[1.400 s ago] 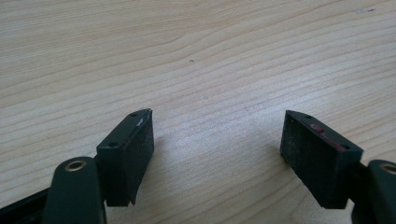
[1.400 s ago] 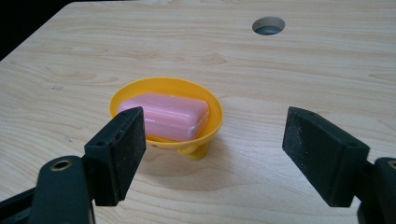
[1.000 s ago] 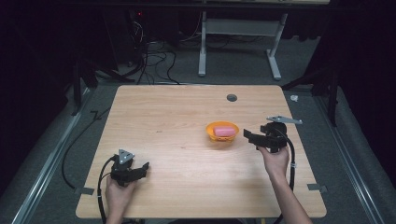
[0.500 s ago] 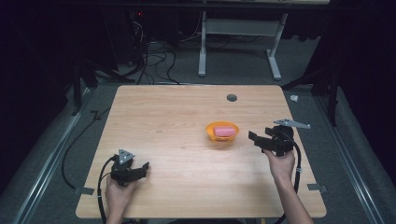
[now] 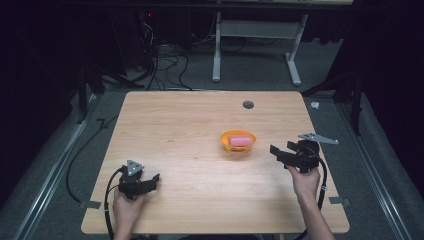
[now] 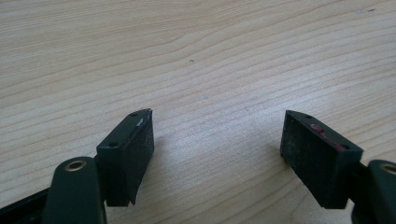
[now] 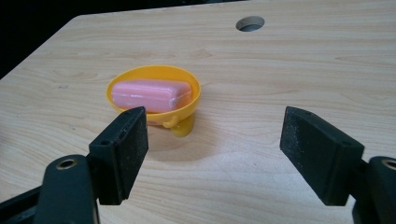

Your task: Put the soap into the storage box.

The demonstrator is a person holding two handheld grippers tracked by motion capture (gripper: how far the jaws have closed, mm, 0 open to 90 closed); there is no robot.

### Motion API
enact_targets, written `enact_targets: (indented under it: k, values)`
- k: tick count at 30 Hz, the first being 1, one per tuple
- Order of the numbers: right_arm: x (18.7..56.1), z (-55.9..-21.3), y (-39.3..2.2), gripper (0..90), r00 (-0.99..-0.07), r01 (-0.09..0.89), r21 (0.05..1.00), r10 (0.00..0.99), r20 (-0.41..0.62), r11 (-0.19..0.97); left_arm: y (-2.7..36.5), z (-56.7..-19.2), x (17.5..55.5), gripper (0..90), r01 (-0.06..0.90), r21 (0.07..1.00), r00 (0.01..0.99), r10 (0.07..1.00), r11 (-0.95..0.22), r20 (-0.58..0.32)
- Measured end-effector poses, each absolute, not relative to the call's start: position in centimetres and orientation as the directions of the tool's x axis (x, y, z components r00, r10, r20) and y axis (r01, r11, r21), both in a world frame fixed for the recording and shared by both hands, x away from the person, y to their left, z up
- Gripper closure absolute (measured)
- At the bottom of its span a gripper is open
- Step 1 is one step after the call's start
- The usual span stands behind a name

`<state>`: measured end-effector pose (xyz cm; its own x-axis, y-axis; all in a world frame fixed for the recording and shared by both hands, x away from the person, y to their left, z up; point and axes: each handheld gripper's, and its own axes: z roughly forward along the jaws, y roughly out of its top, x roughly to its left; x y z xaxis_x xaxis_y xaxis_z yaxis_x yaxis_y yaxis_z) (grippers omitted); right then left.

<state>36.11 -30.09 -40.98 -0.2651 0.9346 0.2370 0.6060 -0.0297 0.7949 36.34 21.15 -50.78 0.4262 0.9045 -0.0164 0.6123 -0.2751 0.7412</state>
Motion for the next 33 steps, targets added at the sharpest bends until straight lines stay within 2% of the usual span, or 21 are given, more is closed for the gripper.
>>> enact_targets:
  k: [33]
  values:
    - [34.6, -43.8, -31.6, 25.0, -0.229, 0.622, 0.781, 0.941, 0.249, -0.056, 21.1, -50.8, 36.3, 26.2, 0.613, 0.741, 0.426, 0.905, -0.275, -0.016]
